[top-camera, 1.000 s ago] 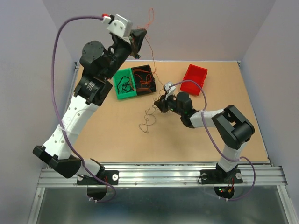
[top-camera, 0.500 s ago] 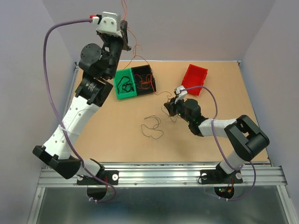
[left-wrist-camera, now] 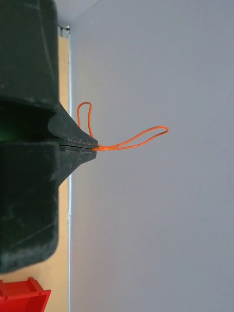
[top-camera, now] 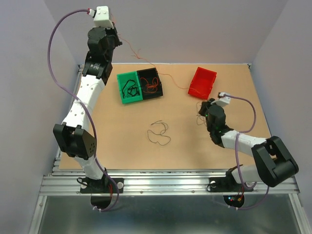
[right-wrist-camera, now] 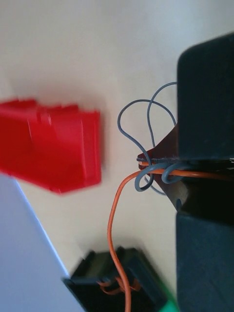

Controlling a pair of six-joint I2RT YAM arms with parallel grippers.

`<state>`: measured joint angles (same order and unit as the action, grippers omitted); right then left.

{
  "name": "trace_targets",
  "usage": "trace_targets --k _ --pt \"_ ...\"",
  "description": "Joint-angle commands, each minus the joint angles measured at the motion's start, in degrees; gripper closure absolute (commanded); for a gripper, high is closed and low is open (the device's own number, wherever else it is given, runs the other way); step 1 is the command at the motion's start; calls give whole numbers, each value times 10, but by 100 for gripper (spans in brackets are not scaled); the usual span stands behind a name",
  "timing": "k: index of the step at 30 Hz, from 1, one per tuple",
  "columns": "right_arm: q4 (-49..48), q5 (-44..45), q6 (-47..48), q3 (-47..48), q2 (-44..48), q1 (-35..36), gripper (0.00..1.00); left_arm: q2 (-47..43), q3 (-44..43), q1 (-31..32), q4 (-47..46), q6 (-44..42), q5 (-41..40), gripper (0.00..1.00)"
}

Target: Untangle the cables

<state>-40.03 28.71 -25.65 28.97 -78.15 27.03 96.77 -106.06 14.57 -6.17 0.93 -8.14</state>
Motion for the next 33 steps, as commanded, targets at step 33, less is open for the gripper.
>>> trace_targets --k 33 --pt "-69 -17 -44 -105 118 -61 99 213 116 65 -46 -7 129 100"
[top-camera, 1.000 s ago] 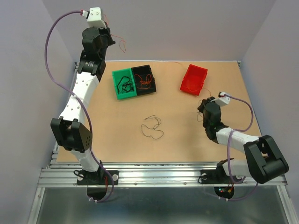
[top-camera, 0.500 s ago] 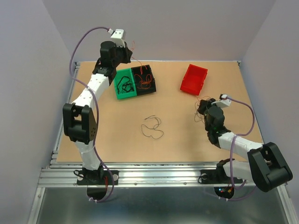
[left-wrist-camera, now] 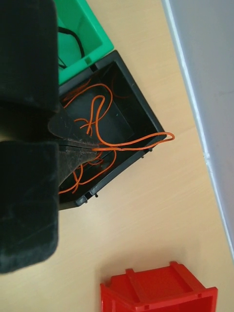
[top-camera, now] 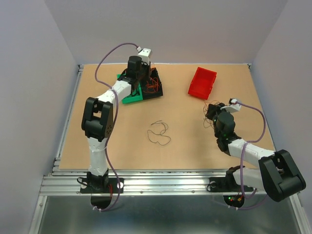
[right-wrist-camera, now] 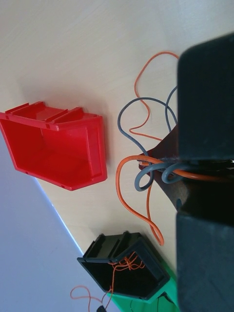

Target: Untangle the cables

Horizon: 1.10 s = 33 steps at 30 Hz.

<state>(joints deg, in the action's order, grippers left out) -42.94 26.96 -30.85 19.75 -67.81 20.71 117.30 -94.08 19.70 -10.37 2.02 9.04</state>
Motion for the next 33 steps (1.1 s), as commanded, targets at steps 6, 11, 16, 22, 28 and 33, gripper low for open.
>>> trace_targets --k 6,11,16,22,28,33 --pt "-41 -2 9 -16 21 2 99 64 -48 16 40 -3 -113 100" --pt "-41 1 8 -17 22 2 99 105 -93 16 89 -11 -114 100" --pt "-41 -2 7 -16 20 2 99 144 -150 16 169 -18 -77 89" --pt "-41 -45 32 6 -5 2 100 83 -94 14 125 -40 -61 40" --pt "-42 -271 112 54 -45 4 99 -80 77 21 -6 -64 -19 14" --pt "-41 -439 142 71 -55 10 99 -226 235 72 -121 -144 42 9"
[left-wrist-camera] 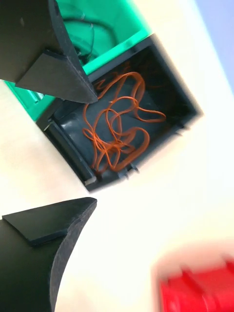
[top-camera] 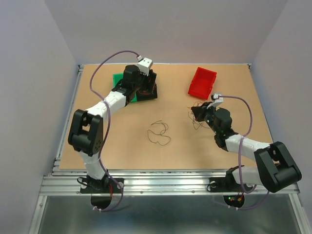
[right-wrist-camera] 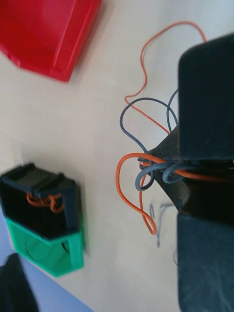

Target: Untangle the cables

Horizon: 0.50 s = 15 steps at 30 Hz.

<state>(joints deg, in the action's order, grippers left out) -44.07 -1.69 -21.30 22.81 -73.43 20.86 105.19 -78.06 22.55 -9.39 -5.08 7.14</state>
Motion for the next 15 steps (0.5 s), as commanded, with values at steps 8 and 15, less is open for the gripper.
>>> trace_targets --k 8,15 --pt "-29 -169 33 43 10 15 100 -214 186 118 -175 -191 236 12" --pt "-29 -174 27 47 10 21 99 -225 241 198 -174 -284 238 15"
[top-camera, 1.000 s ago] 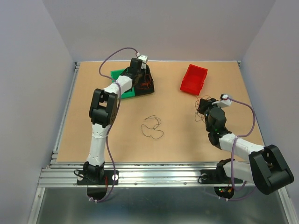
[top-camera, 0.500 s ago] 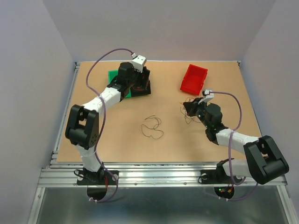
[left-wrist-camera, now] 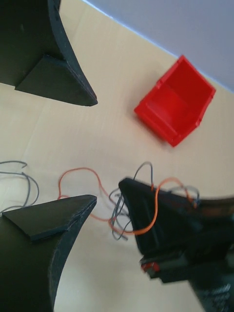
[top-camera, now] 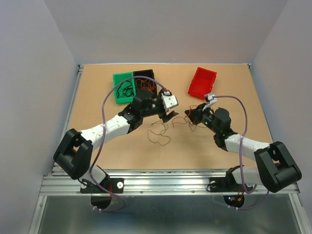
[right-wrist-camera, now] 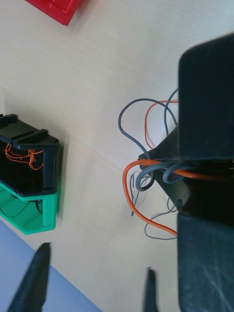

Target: Untangle the cables

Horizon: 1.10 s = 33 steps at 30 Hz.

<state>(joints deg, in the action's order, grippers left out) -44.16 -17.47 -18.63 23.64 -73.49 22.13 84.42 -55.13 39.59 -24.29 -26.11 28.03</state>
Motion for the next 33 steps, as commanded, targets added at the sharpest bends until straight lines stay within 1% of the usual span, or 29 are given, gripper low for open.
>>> trace_targets --k 1,5,11,15,16,18,19,21,22,24,26,28,30,31,33 --pt "-28 -16 -1 40 11 8 99 -15 13 33 -23 -78 29 14" --pt "-29 -12 0 41 9 11 100 2 5 60 -1 -88 33 13" --pt "-28 -5 1 45 5 17 99 13 -1 77 5 -82 27 13" --pt "-29 -3 2 46 5 20 99 34 -16 86 7 -69 3 19" --pt "-29 -3 2 46 5 21 100 40 -28 88 7 -62 -18 26" --pt "-28 -2 3 46 5 23 99 58 -42 89 7 -48 -29 36" --pt "-29 -2 4 47 5 23 99 62 -45 88 7 -44 -38 48" --pt "-28 -1 4 47 3 26 100 67 -45 89 1 -37 -41 60" --pt "-29 0 5 48 0 26 100 65 -45 88 -4 -34 -46 77" --pt "-28 2 6 51 -3 26 99 60 -45 88 -10 -19 -61 100" --pt "-28 9 7 52 -9 26 98 51 -52 87 -15 0 -111 100" --pt "-29 18 6 54 -15 26 92 41 -54 82 -21 30 -141 100" --pt "-28 33 6 55 -23 26 88 19 -51 72 -34 49 -148 100" --pt "-28 38 6 60 -33 26 83 3 -47 61 -42 72 -166 100" --pt "-28 52 4 69 -55 26 76 -12 -47 39 -47 98 -191 100"
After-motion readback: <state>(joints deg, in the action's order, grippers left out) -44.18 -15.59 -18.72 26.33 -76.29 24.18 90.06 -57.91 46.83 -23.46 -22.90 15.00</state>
